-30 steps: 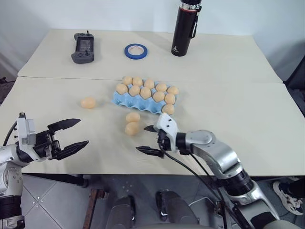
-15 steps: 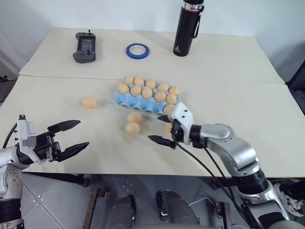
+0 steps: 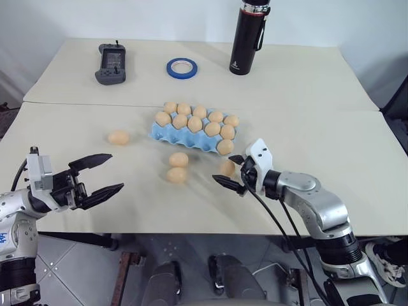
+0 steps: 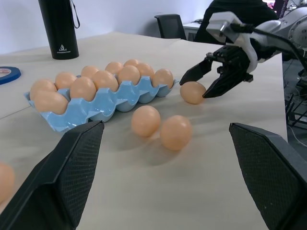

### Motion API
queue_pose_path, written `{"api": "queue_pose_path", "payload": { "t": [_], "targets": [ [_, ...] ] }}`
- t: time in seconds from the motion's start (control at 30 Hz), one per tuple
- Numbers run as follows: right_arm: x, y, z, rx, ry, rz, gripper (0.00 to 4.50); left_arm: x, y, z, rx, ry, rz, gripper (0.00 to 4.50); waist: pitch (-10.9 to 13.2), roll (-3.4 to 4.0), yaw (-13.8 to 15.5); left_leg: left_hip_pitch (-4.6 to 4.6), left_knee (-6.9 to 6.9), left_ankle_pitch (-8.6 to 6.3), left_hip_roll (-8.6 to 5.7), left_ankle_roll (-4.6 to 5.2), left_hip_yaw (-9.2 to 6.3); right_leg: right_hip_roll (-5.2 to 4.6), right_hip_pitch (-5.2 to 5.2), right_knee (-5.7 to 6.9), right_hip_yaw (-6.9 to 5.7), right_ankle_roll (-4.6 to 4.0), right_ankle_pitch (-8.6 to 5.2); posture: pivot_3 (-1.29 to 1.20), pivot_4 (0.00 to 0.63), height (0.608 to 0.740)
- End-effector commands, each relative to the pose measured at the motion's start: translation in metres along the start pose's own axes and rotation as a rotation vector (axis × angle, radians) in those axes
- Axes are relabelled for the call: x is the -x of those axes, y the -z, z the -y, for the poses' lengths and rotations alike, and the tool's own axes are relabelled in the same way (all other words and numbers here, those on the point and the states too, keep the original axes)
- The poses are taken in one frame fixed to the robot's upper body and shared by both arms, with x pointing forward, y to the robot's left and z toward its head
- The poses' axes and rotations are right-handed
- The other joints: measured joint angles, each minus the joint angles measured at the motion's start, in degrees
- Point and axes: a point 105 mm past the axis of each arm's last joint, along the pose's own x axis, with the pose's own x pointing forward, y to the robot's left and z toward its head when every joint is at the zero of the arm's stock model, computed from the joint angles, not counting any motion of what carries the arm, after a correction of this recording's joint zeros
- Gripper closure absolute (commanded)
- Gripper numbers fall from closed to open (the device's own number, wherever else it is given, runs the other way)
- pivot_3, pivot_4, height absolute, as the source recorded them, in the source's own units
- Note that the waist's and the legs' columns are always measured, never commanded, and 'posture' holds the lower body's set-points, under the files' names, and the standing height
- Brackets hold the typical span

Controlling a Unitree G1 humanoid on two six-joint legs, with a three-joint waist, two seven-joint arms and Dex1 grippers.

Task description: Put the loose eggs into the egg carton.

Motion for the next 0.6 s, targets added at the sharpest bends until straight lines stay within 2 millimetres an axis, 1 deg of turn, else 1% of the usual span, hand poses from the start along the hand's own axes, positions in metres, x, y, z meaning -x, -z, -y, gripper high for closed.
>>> {"api": "queue_pose_path", "payload": {
  "t": [0.03, 0.17, 0.27, 0.4, 0.47, 0.5, 0.57, 0.6],
  "targets": [
    [-0.004, -0.001, 0.001, 0.012, 0.022, 0.025, 0.00, 0.002, -0.006, 0.000, -0.035, -0.001, 0.013, 0.05, 0.0, 0.00, 0.0, 0.00, 0.00, 0.00, 0.00, 0.00, -0.01, 0.00, 0.00, 0.00, -0.01, 0.00, 0.00, 0.00, 0.150, 0.740],
    [-0.008, 0.005, -0.001, 0.009, 0.011, 0.005, 0.00, 0.004, -0.006, 0.001, -0.038, -0.007, 0.012, 0.05, 0.0, 0.00, 0.1, 0.00, 0.02, 0.00, 0.00, 0.00, 0.00, 0.00, 0.01, -0.01, -0.01, 0.00, 0.00, 0.00, 0.150, 0.740],
    [-0.008, 0.007, 0.000, 0.002, 0.017, 0.006, 0.61, 0.004, -0.006, 0.001, -0.041, -0.014, 0.013, 0.00, 0.0, 0.00, 0.0, 0.00, 0.01, 0.00, 0.00, 0.00, -0.01, 0.00, 0.01, 0.01, -0.01, 0.00, 0.00, 0.00, 0.150, 0.740],
    [-0.004, 0.002, 0.000, 0.005, 0.022, 0.026, 2.00, 0.005, -0.005, 0.002, -0.042, -0.018, 0.014, 0.00, 0.0, 0.00, 0.1, 0.00, 0.00, 0.00, 0.00, 0.00, -0.01, 0.00, 0.00, 0.01, -0.02, 0.00, 0.00, 0.00, 0.150, 0.740],
    [0.003, -0.010, -0.002, 0.015, 0.014, 0.052, 2.65, 0.005, -0.005, 0.002, -0.042, -0.020, 0.014, 0.00, 0.0, 0.00, 0.1, 0.00, 0.01, 0.00, 0.00, 0.00, -0.01, 0.00, 0.01, 0.00, -0.01, 0.00, 0.00, 0.00, 0.150, 0.740],
    [0.005, -0.017, -0.002, 0.019, 0.010, 0.065, 2.77, 0.005, -0.005, 0.002, -0.041, -0.021, 0.015, 0.00, 0.0, 0.00, 0.1, 0.00, 0.01, 0.00, 0.00, 0.00, -0.01, 0.00, 0.01, 0.01, -0.01, 0.00, 0.00, 0.00, 0.150, 0.740],
    [0.008, -0.023, -0.003, 0.021, 0.006, 0.076, 2.87, 0.005, -0.005, 0.001, -0.041, -0.023, 0.017, 0.00, 0.0, 0.00, 0.1, 0.00, 0.01, 0.00, 0.00, 0.00, -0.02, 0.00, 0.01, 0.02, -0.01, 0.00, 0.00, 0.00, 0.150, 0.740],
    [0.009, -0.039, -0.003, 0.027, 0.005, 0.111, 2.87, 0.005, -0.005, 0.001, -0.040, -0.021, 0.018, 0.00, 0.0, 0.00, 0.0, 0.00, 0.01, 0.00, 0.00, 0.00, -0.02, 0.00, 0.01, 0.02, -0.02, 0.00, 0.00, 0.00, 0.150, 0.740]
  ]
}}
